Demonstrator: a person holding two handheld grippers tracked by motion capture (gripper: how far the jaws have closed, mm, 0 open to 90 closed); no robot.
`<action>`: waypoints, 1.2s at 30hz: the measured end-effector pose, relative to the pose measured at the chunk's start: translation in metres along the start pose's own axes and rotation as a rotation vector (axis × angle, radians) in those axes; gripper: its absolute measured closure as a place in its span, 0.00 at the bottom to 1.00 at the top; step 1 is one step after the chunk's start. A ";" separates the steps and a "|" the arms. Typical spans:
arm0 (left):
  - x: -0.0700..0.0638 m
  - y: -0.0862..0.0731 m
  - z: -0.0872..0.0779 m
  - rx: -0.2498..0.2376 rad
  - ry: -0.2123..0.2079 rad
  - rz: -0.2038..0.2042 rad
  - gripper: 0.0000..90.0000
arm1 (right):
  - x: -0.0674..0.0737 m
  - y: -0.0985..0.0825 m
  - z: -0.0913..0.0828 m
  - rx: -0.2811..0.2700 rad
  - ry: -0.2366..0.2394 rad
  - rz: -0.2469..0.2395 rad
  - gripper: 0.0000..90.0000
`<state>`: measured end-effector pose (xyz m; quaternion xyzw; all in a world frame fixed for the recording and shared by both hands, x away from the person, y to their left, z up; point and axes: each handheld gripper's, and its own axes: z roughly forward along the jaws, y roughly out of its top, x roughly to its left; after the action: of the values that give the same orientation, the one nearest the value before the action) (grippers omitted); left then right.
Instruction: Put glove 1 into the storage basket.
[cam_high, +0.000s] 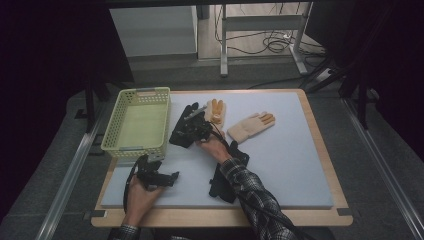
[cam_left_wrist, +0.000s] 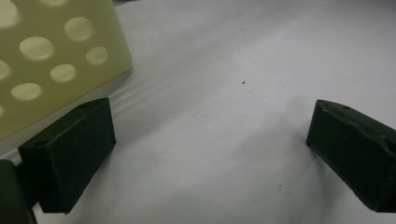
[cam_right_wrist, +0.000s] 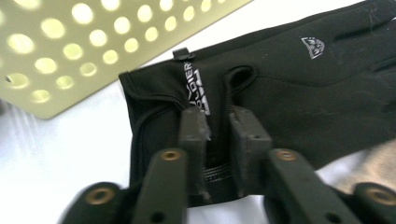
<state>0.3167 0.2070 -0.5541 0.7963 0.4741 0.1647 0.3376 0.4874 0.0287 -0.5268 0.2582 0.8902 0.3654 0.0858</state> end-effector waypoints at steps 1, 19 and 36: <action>0.000 0.000 0.000 0.000 0.001 0.001 0.02 | -0.001 0.000 -0.003 -0.004 0.001 -0.001 0.94; 0.000 0.000 0.000 0.001 0.001 0.001 0.02 | 0.011 0.000 -0.053 -0.056 -0.008 -0.064 0.95; 0.000 0.000 0.000 0.000 0.001 0.003 0.02 | 0.033 -0.009 -0.125 -0.125 -0.011 -0.093 0.95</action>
<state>0.3167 0.2071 -0.5541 0.7968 0.4731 0.1659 0.3372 0.4131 -0.0353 -0.4417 0.2126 0.8761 0.4146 0.1237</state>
